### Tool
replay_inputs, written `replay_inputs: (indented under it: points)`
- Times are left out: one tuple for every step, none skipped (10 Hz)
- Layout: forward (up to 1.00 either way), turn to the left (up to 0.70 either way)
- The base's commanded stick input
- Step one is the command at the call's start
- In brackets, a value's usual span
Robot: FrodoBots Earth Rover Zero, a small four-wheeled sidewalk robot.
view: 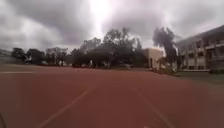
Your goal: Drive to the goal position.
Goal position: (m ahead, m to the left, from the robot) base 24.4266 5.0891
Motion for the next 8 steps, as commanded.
replay_inputs:
  points:
    - [0.7, 0.0]
    - [0.7, 0.0]
    - [0.7, 0.0]
    - [0.7, 0.0]
    - [0.7, 0.0]
    - [0.7, 0.0]
    - [0.7, 0.0]
    - [0.7, 0.0]
